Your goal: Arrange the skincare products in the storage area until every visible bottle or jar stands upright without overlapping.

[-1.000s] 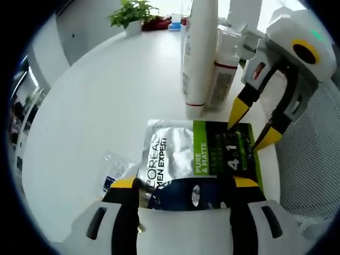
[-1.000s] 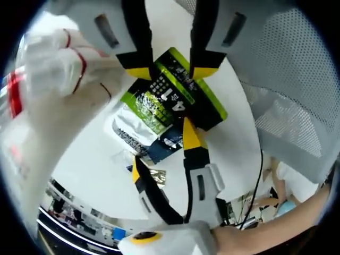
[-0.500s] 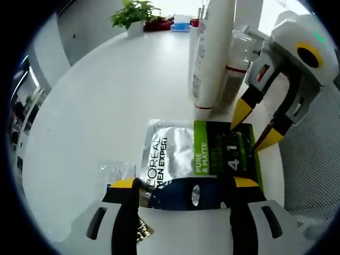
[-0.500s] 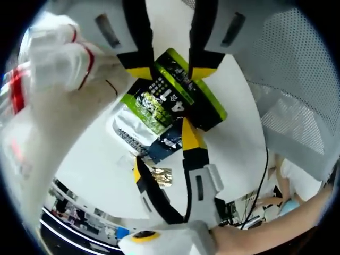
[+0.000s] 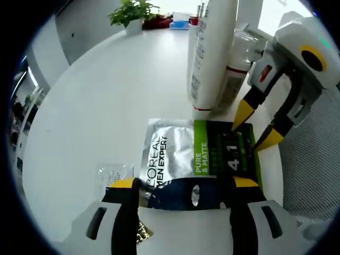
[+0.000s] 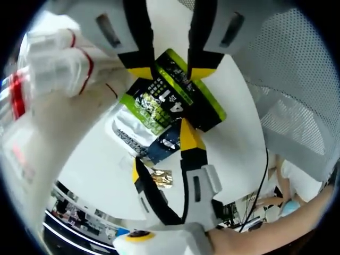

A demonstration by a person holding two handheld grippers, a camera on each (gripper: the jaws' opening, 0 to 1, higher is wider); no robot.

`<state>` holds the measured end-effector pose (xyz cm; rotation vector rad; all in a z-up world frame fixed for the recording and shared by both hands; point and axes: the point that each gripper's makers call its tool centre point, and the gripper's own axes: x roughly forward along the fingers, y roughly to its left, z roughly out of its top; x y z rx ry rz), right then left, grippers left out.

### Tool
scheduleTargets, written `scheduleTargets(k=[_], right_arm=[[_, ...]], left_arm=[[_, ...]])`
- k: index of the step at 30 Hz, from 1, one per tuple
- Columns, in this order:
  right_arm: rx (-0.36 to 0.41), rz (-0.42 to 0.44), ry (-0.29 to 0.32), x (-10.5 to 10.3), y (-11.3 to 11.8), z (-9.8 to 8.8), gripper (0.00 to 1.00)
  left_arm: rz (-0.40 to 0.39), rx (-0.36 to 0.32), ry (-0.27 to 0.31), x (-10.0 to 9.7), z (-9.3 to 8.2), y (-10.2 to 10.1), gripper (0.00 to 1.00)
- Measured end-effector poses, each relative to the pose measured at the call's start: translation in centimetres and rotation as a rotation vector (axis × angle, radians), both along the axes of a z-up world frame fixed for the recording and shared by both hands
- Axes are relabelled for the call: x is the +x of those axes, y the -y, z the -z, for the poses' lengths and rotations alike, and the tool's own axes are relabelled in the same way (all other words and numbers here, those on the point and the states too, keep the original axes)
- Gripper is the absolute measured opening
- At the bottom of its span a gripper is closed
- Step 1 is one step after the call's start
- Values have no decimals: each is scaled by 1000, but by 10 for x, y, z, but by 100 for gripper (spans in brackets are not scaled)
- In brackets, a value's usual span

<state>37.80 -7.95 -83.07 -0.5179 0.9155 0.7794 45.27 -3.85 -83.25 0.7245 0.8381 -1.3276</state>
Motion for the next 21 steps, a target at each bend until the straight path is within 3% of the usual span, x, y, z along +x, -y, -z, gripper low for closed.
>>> scheduleTargets(k=[6, 10, 17, 19, 21], right_arm=[[-10, -6, -1, -1, -1, 0, 25], [-8, -9, -5, -1, -1, 0, 25], [-17, -15, -1, 0, -1, 0, 25], [-42, -24, 58, 7, 1, -5, 31], [-2, -22, 28, 2, -3, -7, 30]], left_arm=[[-31, -2, 12, -1, -5, -2, 63], [-46, -33, -11, -8, -15, -4, 63], [-78, -26, 23, -13, -26, -15, 64], [-87, -28, 32, -15, -30, -18, 65], [-112, -26, 46, -15, -34, -22, 67]])
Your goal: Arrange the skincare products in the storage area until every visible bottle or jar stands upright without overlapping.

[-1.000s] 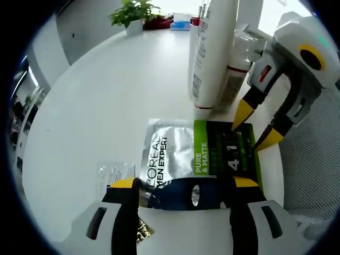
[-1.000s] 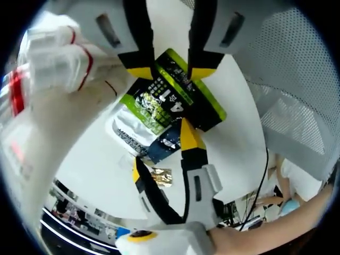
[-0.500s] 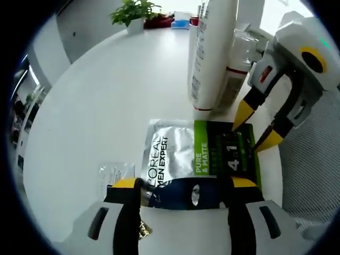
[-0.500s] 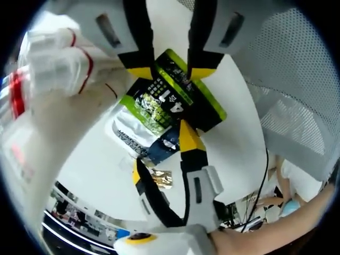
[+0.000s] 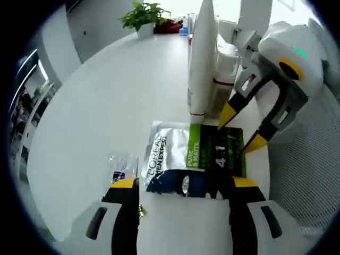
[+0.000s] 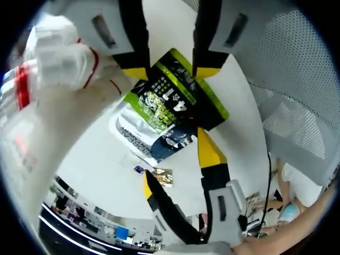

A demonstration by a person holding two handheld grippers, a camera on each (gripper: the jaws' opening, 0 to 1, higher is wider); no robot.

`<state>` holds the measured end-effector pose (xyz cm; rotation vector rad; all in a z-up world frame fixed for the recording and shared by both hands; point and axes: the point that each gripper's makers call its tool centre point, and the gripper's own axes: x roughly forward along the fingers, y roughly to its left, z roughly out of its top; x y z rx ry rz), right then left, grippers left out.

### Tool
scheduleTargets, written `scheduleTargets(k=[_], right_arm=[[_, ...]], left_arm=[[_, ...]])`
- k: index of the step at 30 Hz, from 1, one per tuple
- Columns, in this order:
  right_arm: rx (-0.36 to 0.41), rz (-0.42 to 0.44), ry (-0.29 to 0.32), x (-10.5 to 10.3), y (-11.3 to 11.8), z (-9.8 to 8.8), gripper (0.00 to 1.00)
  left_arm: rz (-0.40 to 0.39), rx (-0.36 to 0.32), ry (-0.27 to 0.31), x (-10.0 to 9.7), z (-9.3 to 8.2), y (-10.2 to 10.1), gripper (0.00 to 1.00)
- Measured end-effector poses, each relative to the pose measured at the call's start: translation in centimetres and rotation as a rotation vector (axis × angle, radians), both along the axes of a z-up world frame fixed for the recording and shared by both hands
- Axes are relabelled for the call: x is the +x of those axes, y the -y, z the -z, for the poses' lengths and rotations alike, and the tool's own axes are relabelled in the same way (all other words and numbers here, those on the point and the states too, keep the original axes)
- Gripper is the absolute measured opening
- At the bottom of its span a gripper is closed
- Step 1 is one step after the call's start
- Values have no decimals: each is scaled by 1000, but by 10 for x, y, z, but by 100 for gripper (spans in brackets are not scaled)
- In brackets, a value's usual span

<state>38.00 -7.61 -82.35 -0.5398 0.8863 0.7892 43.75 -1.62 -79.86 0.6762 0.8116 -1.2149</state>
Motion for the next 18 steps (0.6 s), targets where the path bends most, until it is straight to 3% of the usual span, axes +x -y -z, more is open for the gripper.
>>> scheduleTargets(k=[1, 6, 18], right_arm=[[43, 5, 12, 1, -5, -6, 28], [41, -12, 42, 3, -7, -17, 31], [116, -27, 130, -3, -7, -57, 30]], left_arm=[[-5, 0, 5, -1, -2, -2, 67], [-33, -13, 20, -4, -11, -8, 67], [-116, -59, 57, -17, -34, -17, 71]])
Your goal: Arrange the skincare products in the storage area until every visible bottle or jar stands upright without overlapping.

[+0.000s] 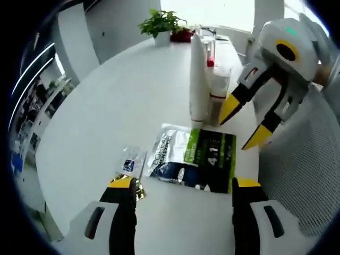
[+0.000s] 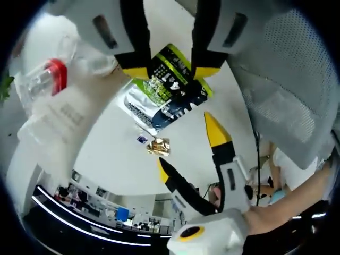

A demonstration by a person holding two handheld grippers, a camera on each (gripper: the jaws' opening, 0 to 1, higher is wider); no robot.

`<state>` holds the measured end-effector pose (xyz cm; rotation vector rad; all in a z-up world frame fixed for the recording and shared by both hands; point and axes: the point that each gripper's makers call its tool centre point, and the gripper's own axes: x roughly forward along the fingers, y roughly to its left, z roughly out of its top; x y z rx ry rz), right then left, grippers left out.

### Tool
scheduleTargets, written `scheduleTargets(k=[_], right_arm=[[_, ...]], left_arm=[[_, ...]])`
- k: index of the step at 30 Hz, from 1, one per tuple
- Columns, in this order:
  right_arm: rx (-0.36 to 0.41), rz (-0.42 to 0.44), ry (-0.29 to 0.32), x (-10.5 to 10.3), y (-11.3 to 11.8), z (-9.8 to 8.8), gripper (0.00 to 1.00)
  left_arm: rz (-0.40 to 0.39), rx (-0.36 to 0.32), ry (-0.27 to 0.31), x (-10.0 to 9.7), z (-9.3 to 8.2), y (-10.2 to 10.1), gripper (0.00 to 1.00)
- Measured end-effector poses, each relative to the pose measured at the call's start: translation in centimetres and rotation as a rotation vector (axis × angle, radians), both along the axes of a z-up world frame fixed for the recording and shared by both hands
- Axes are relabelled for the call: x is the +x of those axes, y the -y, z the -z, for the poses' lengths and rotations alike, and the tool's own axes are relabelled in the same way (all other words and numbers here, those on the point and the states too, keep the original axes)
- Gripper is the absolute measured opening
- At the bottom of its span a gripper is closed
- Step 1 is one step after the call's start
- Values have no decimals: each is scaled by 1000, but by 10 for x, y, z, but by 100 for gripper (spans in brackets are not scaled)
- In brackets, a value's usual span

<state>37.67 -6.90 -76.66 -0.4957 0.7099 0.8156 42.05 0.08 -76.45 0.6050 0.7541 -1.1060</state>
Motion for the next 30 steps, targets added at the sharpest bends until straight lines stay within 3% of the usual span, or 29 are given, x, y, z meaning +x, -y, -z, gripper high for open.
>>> scheduleTargets(k=[14, 30], right_arm=[[69, 38, 107, -3, 12, -50, 39], [95, 96, 162, -7, 43, -84, 51]], left_arm=[[-72, -57, 56, -15, -31, 0, 77], [-153, -128, 113, -27, -63, -4, 85]])
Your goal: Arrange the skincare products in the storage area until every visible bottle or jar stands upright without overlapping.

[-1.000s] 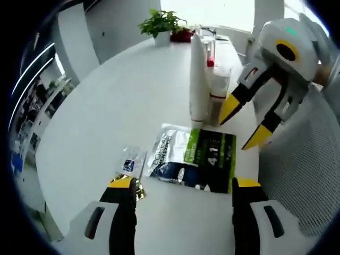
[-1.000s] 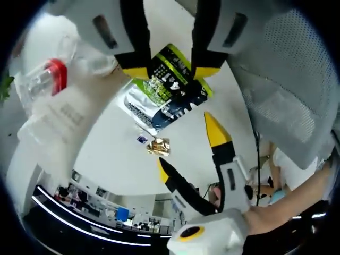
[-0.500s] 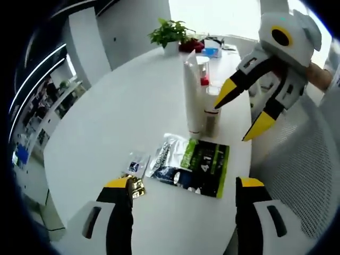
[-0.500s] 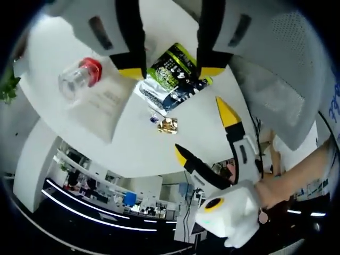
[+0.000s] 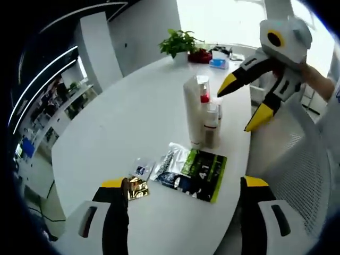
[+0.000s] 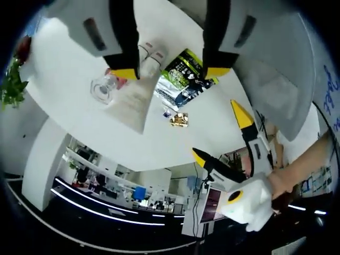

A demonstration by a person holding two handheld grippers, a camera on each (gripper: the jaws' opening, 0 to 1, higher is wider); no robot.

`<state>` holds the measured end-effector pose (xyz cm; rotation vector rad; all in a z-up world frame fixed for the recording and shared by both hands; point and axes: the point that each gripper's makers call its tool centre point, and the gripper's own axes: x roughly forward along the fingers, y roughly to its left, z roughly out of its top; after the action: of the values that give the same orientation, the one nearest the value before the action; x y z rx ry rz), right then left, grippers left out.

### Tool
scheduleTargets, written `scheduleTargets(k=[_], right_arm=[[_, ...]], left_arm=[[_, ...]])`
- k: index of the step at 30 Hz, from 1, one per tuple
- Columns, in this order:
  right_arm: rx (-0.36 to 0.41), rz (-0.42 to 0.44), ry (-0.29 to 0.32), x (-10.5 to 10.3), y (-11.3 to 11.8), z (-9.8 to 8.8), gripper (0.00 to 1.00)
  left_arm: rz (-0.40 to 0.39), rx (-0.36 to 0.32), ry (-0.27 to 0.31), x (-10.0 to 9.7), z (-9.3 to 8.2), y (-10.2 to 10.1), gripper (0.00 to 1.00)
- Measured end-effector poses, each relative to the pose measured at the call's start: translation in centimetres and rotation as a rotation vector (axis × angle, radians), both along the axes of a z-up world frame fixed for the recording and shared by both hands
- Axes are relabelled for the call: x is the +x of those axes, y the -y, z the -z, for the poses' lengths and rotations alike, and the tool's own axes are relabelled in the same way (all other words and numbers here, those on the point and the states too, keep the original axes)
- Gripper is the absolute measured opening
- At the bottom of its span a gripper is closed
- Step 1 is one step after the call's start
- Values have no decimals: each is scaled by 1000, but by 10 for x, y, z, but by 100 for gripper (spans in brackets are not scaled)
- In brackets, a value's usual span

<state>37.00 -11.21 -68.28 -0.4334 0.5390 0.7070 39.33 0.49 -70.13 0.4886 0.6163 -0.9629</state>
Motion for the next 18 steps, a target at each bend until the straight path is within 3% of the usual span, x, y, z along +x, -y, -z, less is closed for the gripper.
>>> scheduleTargets(k=[18], right_arm=[[36, 17, -4, -5, 32, -8, 76]], left_arm=[[-144, -53, 8, -11, -12, -19, 97]])
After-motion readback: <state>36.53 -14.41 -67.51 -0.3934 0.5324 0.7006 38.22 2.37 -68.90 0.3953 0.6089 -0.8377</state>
